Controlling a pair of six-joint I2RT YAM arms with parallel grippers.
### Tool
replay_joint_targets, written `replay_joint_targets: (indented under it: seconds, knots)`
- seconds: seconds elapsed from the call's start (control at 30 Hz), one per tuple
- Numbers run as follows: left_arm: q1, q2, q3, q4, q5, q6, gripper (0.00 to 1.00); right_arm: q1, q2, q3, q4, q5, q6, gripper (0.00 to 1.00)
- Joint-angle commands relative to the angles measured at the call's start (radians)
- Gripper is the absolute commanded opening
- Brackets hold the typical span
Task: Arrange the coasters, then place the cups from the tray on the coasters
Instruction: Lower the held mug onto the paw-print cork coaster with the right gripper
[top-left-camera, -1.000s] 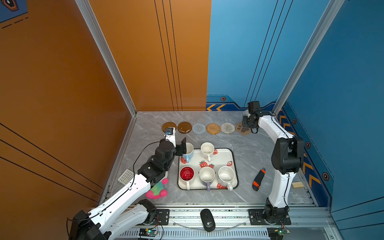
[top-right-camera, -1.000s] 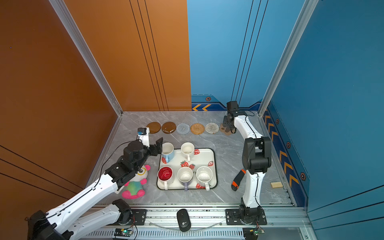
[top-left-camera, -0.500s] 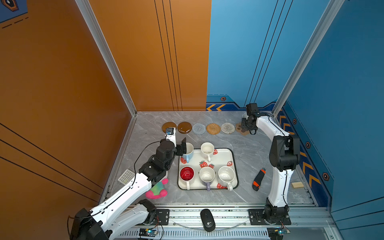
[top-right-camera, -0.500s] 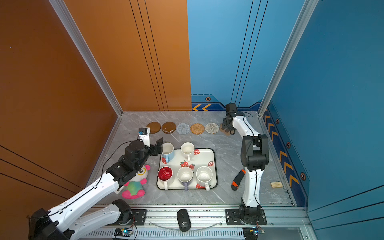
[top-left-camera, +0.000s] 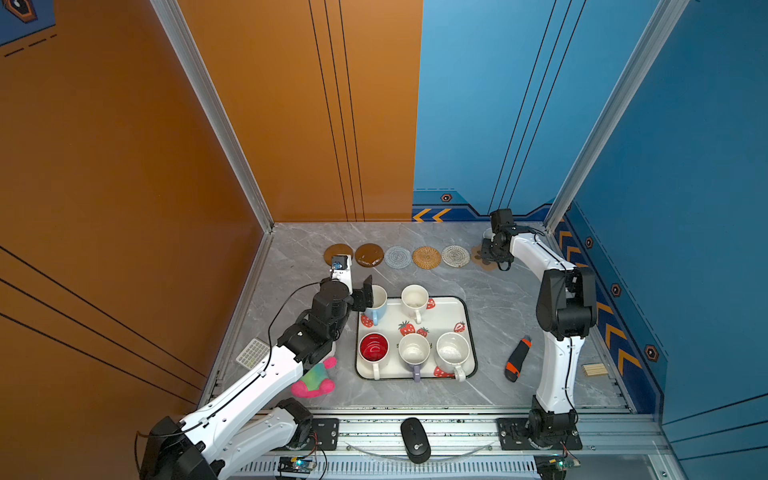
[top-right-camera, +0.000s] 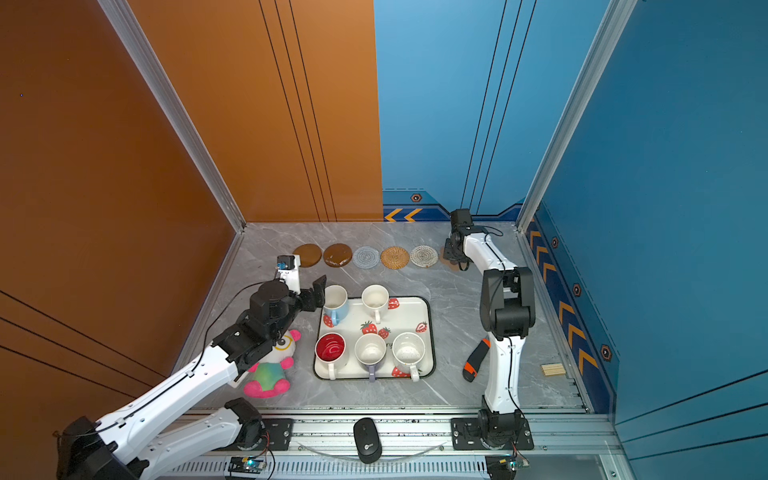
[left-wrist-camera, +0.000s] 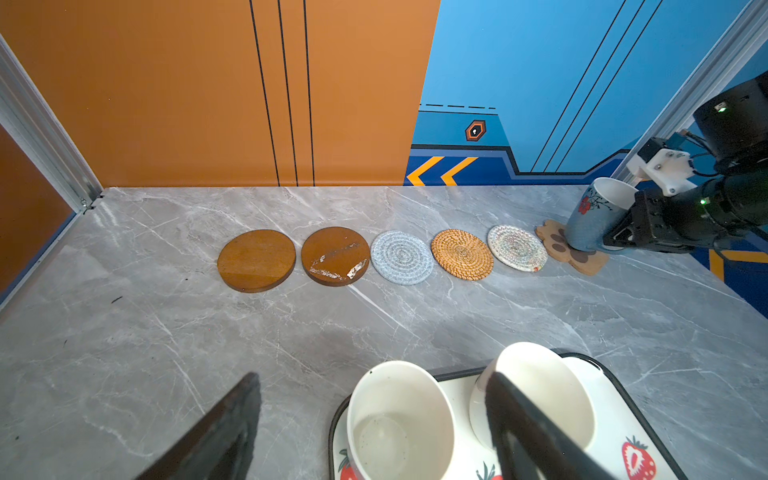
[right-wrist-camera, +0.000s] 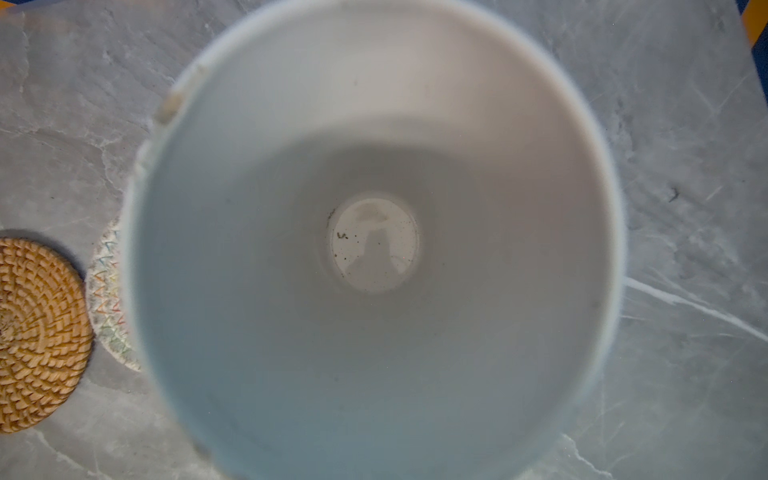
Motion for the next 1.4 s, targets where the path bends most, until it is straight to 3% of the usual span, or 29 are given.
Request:
replay_joint_targets:
  seconds: [0.0, 1.37]
  knots:
    - [0.011, -0.002, -0.001, 0.008, 0.008, -0.007, 0.85, 0.003, -0.013, 0.006, 0.044, 0.009, -0.011, 0.00]
    - [0.014, -0.027, -0.007, -0.002, 0.007, -0.009, 0.85, 0.007, 0.006, -0.043, 0.062, -0.002, 0.002, 0.00]
